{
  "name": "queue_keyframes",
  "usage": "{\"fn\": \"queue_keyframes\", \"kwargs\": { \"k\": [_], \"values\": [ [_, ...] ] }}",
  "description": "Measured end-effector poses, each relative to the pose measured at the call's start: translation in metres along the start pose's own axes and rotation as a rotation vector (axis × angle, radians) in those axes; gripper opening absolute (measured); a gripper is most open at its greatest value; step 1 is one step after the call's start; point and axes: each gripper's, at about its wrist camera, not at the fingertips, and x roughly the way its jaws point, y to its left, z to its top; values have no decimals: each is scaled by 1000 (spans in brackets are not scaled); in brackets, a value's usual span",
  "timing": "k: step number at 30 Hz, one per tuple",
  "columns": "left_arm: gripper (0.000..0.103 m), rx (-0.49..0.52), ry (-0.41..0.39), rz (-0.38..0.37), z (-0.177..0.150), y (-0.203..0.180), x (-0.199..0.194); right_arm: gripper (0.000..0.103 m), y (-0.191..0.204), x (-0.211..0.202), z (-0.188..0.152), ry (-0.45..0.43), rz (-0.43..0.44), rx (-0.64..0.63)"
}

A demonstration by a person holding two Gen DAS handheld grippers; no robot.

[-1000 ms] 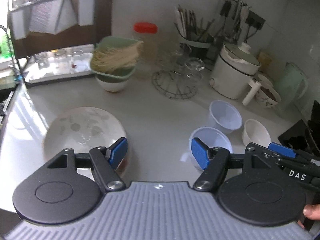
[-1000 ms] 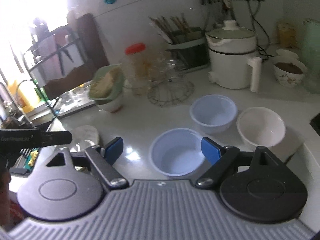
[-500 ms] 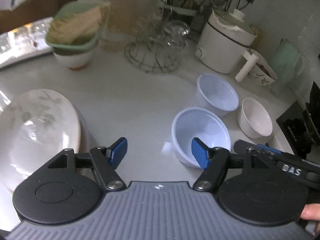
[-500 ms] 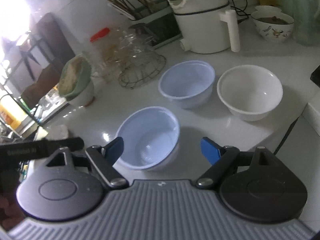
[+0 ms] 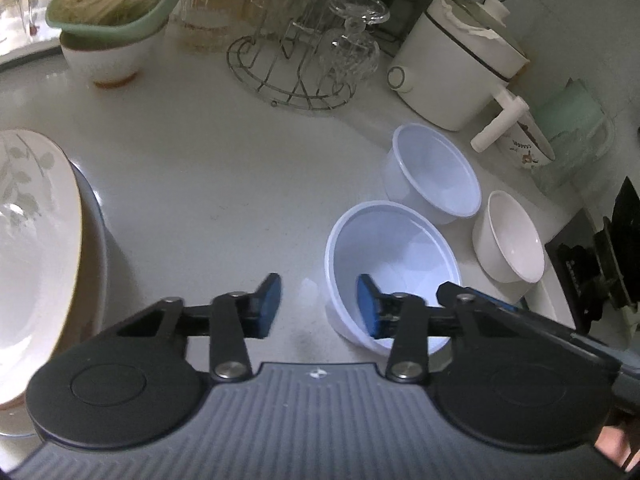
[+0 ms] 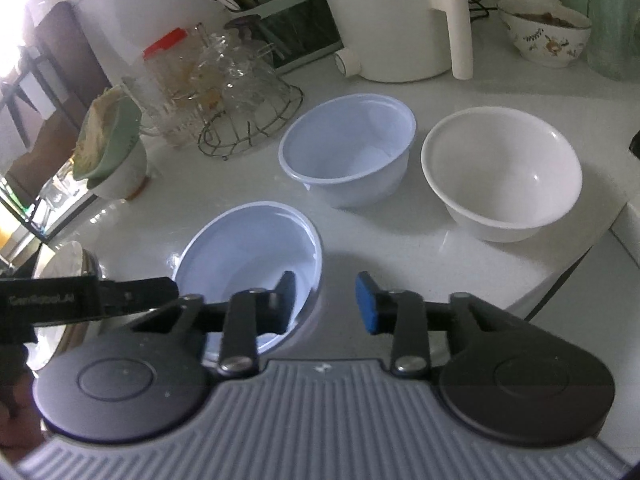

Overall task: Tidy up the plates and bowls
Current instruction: 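Close both grippers together on the light blue bowl's rim, then lift the blue bowl with both grippers toward the other blue bowl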

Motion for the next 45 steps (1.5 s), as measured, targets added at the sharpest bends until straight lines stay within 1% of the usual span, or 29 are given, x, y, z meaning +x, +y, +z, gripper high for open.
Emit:
{"fn": "queue_keyframes", "kwargs": {
  "k": [1,3,4,5,7,9,12,15,19,22,26,31,42,43,45],
  "values": [
    [33,2,8,-4,0,0,2,29,-1,2,0,6,1,7],
    [28,35,17,-8,0,-4,4,22,0,5,0,16,10,13],
    [24,47,16,-11,-1,-5,3,20,2,5,0,17,10,4],
    [21,50,21,-18,-1,-6,4,16,5,4,0,14,10,-15],
    [19,40,31,-37,-2,-6,4,14,9,4,-2,19,9,-35],
    [19,43,31,-32,-4,-4,0,14,12,5,-1,28,9,-45],
    [19,6,23,-37,-3,4,-8,14,16,4,0,37,38,-50],
    [19,-22,14,-21,-3,13,-21,14,26,4,1,37,67,-83],
    [19,-30,-16,32,-3,22,-38,14,49,5,5,32,108,-159],
    [19,-40,-35,61,4,31,-45,14,65,11,10,31,129,-202],
    [19,-32,-52,97,14,37,-44,14,80,21,20,21,130,-234],
    [19,-31,-42,122,22,43,-36,14,88,33,28,26,128,-238],
    [20,-18,-20,140,23,51,-20,16,88,52,23,74,128,-224],
    [21,-20,-18,140,23,53,-20,16,88,52,23,77,130,-224],
    [26,-24,-22,143,25,54,-21,16,88,52,23,79,136,-222]
  ]
}}
